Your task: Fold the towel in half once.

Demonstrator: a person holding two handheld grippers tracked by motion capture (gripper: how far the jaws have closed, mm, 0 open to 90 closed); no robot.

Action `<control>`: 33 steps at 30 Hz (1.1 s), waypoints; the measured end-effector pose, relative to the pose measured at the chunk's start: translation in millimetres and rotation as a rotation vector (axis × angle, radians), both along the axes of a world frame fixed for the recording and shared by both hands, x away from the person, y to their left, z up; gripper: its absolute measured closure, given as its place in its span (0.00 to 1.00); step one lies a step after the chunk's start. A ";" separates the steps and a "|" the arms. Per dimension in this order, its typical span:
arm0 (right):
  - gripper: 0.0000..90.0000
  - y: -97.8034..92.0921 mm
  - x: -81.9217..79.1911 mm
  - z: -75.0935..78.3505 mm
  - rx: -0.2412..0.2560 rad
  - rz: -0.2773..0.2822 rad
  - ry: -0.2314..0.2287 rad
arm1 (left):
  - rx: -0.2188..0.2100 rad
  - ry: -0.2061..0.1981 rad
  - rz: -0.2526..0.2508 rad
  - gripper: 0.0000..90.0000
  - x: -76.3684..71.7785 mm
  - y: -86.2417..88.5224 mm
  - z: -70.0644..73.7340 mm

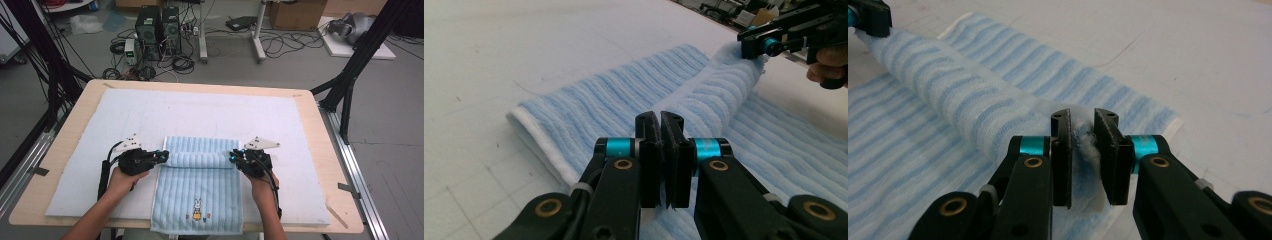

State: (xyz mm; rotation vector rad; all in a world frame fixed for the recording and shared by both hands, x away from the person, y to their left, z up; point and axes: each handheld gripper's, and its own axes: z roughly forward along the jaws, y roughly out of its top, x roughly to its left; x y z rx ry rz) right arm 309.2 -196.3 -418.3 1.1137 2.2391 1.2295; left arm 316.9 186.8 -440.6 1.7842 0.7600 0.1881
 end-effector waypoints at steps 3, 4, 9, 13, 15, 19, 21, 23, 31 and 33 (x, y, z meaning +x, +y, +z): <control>0.86 -1.2 -8.7 -3.3 0.005 0.006 0.001 | 0.011 -0.003 -0.014 0.95 -7.3 0.0 0.1; 0.87 -1.9 -11.6 -4.3 0.006 0.010 0.002 | 0.015 -0.003 -0.018 0.95 -9.4 -0.1 -0.2; 0.87 -7.3 -26.2 -5.8 0.013 0.028 -0.007 | 0.025 -0.001 -0.041 0.95 -18.9 -2.1 -0.9; 0.87 -14.3 -36.6 -0.6 0.028 0.030 -0.027 | 0.026 -0.001 -0.070 0.95 -25.6 -5.1 1.7; 0.87 -17.7 -41.2 1.3 0.038 0.037 -0.031 | 0.025 -0.001 -0.077 0.95 -28.3 -5.2 2.7; 0.87 -18.8 -50.2 -0.4 0.027 0.057 -0.024 | 0.029 0.003 -0.085 0.95 -33.4 -3.0 3.8; 0.87 -17.3 -54.1 -2.1 0.016 0.071 -0.017 | 0.037 0.007 -0.092 0.95 -36.8 -1.6 3.1; 0.87 -16.1 -58.1 -3.1 0.005 0.083 -0.015 | 0.042 0.012 -0.100 0.95 -40.2 -0.1 1.9; 0.84 -13.8 -72.0 -10.9 -0.056 0.131 0.013 | 0.031 0.056 -0.115 0.86 -44.1 5.3 -2.1; 0.74 -15.9 -73.3 -10.6 -0.060 0.117 0.008 | 0.004 0.091 -0.083 0.62 -40.2 6.2 -1.4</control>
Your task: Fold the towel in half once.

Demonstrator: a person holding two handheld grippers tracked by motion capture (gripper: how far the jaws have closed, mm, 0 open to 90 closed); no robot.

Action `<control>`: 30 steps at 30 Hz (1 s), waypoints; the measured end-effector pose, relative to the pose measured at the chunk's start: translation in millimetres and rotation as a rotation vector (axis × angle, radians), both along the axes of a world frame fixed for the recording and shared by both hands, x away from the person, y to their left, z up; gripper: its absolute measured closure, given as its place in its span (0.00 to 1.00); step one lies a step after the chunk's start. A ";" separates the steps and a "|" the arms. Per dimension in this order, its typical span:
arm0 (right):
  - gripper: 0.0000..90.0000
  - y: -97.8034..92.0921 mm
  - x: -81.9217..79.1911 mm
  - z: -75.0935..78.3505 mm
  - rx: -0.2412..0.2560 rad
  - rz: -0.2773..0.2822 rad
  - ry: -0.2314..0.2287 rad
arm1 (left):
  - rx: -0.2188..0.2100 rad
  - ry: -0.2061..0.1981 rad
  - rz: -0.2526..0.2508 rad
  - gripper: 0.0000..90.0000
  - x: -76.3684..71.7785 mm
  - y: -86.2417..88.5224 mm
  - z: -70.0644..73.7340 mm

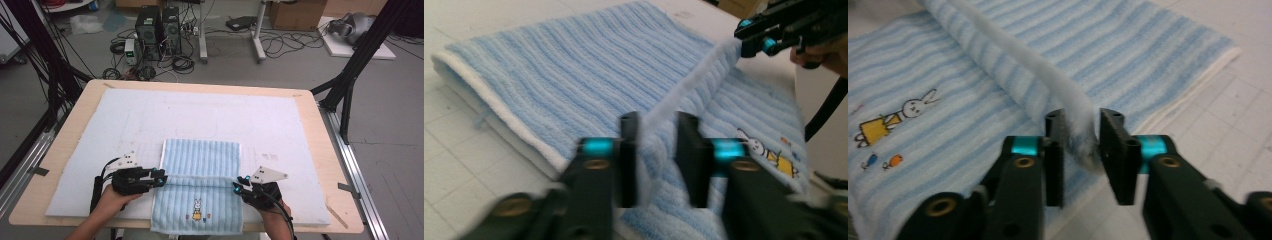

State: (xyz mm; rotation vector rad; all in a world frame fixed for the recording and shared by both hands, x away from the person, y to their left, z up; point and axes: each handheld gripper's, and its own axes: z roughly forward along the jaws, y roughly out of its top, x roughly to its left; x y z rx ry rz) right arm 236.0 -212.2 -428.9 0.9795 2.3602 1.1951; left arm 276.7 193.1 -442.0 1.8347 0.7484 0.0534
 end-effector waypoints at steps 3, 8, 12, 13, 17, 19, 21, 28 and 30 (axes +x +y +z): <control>0.65 -7.3 2.3 5.2 0.059 -0.039 -0.022 | -0.008 -0.007 0.038 0.57 5.2 3.4 1.9; 0.62 -11.0 9.3 10.9 0.123 -0.093 -0.064 | -0.033 -0.015 0.103 0.57 12.5 10.5 4.1; 0.65 2.5 18.8 -1.5 0.037 -0.063 -0.026 | -0.017 -0.018 0.145 0.57 18.3 15.0 2.2; 0.67 7.0 19.8 -5.2 0.011 -0.050 -0.010 | -0.007 -0.020 0.151 0.57 19.8 16.2 1.3; 0.71 16.3 22.6 -16.8 -0.087 -0.004 0.035 | 0.010 -0.016 0.167 0.57 23.5 18.2 -1.3; 0.70 14.4 22.4 -16.3 -0.074 -0.006 0.042 | 0.016 -0.016 0.168 0.57 26.3 18.3 -1.9; 0.67 11.5 22.5 -13.6 -0.048 -0.018 0.033 | 0.023 -0.010 0.175 0.55 29.7 17.5 -2.5; 0.48 7.4 33.3 -6.8 -0.008 -0.101 0.005 | 0.040 0.009 0.192 0.47 40.8 12.2 -5.5; 0.43 6.8 37.1 -7.5 -0.014 -0.114 0.003 | 0.040 0.007 0.201 0.45 43.7 10.1 -5.3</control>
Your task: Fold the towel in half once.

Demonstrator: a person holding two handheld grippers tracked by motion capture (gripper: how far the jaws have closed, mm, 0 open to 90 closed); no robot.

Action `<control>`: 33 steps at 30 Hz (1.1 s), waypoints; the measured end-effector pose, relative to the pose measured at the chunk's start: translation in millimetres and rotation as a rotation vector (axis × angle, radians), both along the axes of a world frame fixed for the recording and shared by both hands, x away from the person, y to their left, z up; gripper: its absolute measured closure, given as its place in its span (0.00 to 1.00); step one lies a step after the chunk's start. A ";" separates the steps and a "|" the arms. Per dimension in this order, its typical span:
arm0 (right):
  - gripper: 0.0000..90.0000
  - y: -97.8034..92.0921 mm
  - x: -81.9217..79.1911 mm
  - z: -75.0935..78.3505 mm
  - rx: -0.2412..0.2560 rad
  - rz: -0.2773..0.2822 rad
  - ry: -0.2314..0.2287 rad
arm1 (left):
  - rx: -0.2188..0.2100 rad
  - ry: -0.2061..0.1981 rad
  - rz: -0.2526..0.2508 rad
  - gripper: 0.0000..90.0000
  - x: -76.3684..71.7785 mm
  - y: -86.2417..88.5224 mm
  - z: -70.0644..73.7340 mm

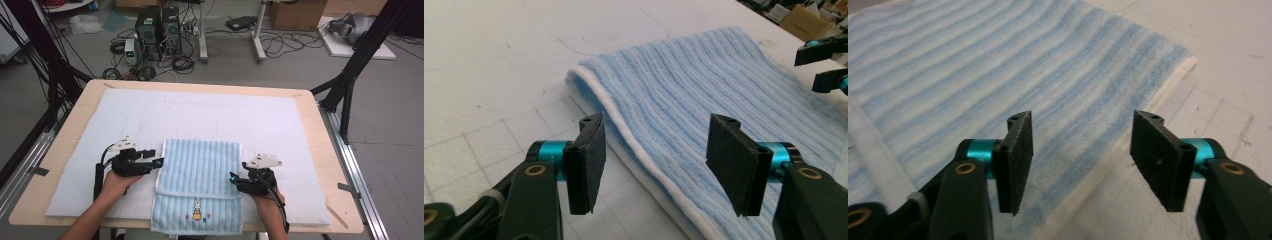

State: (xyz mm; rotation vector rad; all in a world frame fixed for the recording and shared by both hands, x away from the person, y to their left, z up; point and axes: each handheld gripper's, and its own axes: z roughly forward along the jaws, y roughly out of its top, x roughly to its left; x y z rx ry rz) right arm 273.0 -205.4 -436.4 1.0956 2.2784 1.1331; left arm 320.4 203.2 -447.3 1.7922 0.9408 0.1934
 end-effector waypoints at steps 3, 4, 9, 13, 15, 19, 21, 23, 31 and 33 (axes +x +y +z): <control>0.37 -2.2 4.5 1.0 0.018 -0.025 -0.003 | 0.012 -0.020 -0.001 0.44 2.7 -1.7 1.8; 0.35 -3.0 6.0 1.6 0.026 -0.032 -0.008 | 0.011 -0.025 0.002 0.43 3.4 -2.0 2.5; 0.29 -7.3 16.3 1.1 0.045 -0.049 -0.014 | -0.023 -0.084 0.030 0.34 8.0 -1.0 2.9; 0.21 -10.4 25.2 0.3 0.063 -0.080 -0.013 | -0.007 -0.070 0.043 0.25 16.5 -1.9 4.1; 0.18 -12.8 30.0 -0.7 0.073 -0.103 -0.007 | -0.001 -0.052 0.053 0.23 20.8 -2.9 3.1; 0.17 -15.9 39.7 -1.9 0.079 -0.113 0.013 | 0.032 -0.012 0.073 0.23 29.6 -6.4 -1.2; 0.17 -14.1 44.4 -4.0 0.056 -0.107 0.028 | 0.050 0.012 0.073 0.24 33.6 -9.6 -3.3; 0.18 -11.9 49.4 -7.7 0.034 -0.098 0.053 | 0.064 0.025 0.064 0.27 36.3 -12.5 -3.6; 0.35 -8.4 56.6 -13.4 0.005 -0.073 0.097 | 0.143 0.043 0.011 0.43 41.1 -21.7 -4.7; 0.36 -8.6 56.3 -13.2 -0.004 -0.071 0.092 | 0.174 0.028 -0.005 0.51 39.5 -25.5 -4.6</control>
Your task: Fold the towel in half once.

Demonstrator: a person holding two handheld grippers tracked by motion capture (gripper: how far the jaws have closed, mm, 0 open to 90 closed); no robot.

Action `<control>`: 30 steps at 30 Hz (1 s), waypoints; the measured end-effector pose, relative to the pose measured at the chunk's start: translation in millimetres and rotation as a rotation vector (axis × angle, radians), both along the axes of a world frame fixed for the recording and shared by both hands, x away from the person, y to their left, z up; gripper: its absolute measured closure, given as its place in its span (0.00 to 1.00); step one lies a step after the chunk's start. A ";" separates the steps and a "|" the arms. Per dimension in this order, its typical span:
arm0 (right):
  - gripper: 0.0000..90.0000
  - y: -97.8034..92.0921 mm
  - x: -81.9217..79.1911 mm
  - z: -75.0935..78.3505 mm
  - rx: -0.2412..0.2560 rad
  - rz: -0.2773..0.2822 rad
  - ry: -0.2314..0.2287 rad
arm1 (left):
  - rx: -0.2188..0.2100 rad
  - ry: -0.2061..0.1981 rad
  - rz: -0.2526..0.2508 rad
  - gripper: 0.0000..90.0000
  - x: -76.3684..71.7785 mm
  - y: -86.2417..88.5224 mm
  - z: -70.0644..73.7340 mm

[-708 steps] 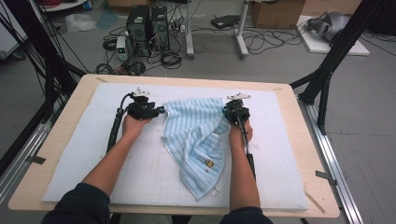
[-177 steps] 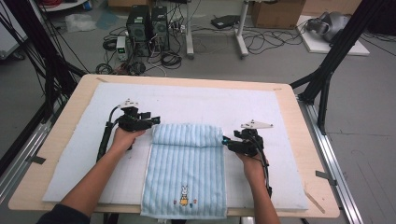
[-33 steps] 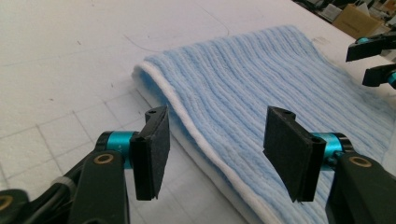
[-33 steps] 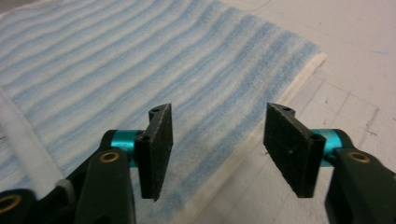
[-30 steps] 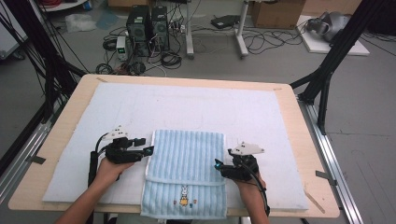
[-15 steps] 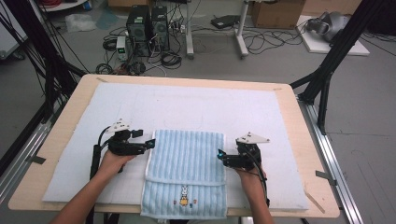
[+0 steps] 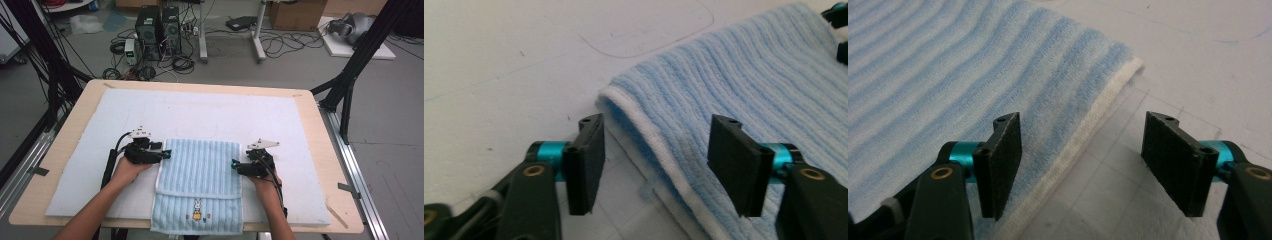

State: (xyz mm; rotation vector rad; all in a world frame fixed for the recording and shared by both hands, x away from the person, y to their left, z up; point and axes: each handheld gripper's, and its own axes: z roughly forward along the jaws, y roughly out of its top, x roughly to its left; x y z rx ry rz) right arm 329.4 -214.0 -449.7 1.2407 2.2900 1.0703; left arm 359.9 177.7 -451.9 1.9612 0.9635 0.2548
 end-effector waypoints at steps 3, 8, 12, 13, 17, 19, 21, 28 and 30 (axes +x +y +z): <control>0.38 2.5 -1.6 0.4 -0.020 -0.001 -0.003 | 0.066 -0.028 -0.013 0.59 -2.8 -6.0 0.3; 0.64 5.2 -4.2 2.6 -0.016 0.037 0.002 | 0.072 -0.031 -0.003 0.68 -2.9 -6.3 0.3; 0.85 8.5 -4.3 3.8 0.007 0.074 0.028 | 0.044 -0.018 -0.038 0.87 -2.8 -6.2 -0.1; 0.89 8.9 -4.0 3.6 0.015 0.082 0.030 | 0.049 -0.020 -0.044 0.90 -3.0 -6.7 0.1; 0.93 11.0 -2.6 3.8 0.012 0.084 0.020 | 0.021 0.003 -0.019 0.94 -0.9 -4.9 -0.3; 0.93 11.8 -0.4 4.1 0.011 0.082 0.019 | 0.004 0.014 0.000 0.94 0.7 -3.6 -0.7; 0.93 12.8 2.4 4.1 0.010 0.078 0.015 | -0.001 0.023 0.008 0.94 2.3 -2.3 -0.7; 0.92 14.1 16.5 5.1 0.010 0.058 0.010 | -0.002 0.032 0.038 0.94 18.1 -5.6 -0.7; 0.92 13.4 22.0 4.3 0.022 0.044 0.015 | -0.012 0.035 0.055 0.94 23.9 -5.8 -0.7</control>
